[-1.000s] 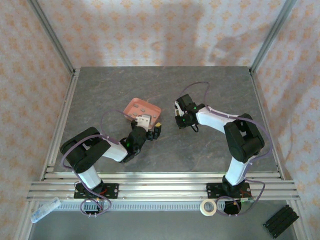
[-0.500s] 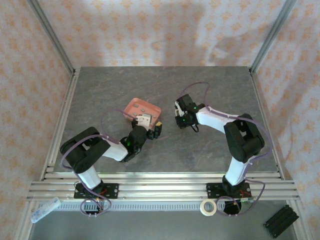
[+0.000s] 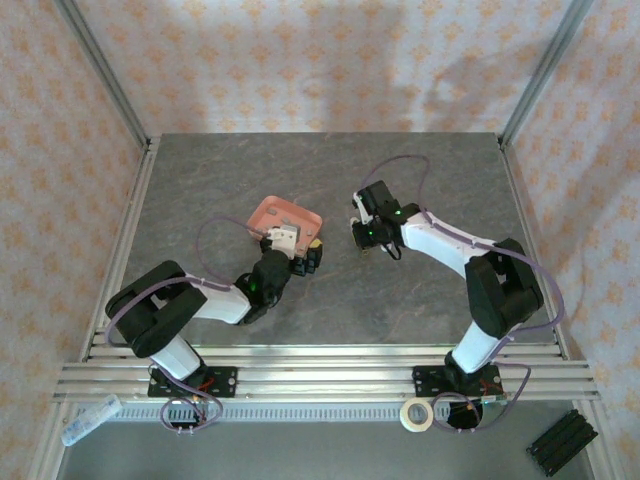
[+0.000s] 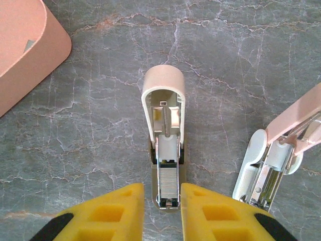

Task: Load the staples into the stapler

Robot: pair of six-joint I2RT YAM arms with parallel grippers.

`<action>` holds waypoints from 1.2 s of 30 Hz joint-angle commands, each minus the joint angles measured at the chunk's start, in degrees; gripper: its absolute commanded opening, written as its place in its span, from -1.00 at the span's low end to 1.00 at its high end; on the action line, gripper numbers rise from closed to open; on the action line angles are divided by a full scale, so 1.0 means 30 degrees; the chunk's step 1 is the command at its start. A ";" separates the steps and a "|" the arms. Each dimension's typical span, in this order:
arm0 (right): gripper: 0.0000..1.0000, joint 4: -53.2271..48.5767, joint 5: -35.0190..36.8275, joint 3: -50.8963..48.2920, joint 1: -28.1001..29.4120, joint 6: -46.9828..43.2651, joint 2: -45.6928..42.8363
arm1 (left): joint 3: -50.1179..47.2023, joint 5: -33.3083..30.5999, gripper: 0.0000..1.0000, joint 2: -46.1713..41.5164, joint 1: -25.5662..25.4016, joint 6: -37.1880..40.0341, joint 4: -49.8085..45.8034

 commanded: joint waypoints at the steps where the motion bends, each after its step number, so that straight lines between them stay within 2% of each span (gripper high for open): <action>1: -0.50 -0.0814 0.0138 0.0752 -0.0119 0.0332 -0.0282 | -0.0512 -0.1005 0.90 -0.0795 0.0241 -0.0540 -0.0560; 7: -0.49 -0.1490 -0.0583 0.1918 0.0170 0.0182 0.0439 | -0.1781 -0.0963 0.91 -0.2272 0.1058 -0.2226 -0.0905; 15: -0.49 -0.3214 -0.0750 0.5193 0.1616 0.0471 0.2506 | -0.2976 0.0104 0.93 -0.4943 0.3239 -0.3992 -0.2921; 18: -0.49 -0.4389 -0.0858 0.7471 0.1916 0.0903 0.3759 | -0.2358 0.1212 0.94 -0.6579 0.4564 -0.4484 -0.5959; 23: -0.48 -0.7283 -0.1398 1.2262 0.2443 0.2077 0.6730 | 0.0393 0.3037 0.95 -0.9513 0.7380 -0.4820 -1.3174; 27: -0.48 -1.0291 -0.1728 1.6722 0.3105 0.2408 0.9492 | 0.2558 0.3481 0.95 -1.1047 0.8969 -0.5175 -1.7795; 31: -0.41 -1.1509 -0.2230 1.9485 0.3711 0.0997 1.1153 | 0.3785 0.3933 0.94 -1.2075 1.0148 -0.5907 -2.0352; 36: -0.30 -0.9623 -0.3636 2.0078 0.3749 -0.2223 1.1763 | 0.3893 0.5029 0.94 -1.2426 1.1795 -0.6117 -2.1276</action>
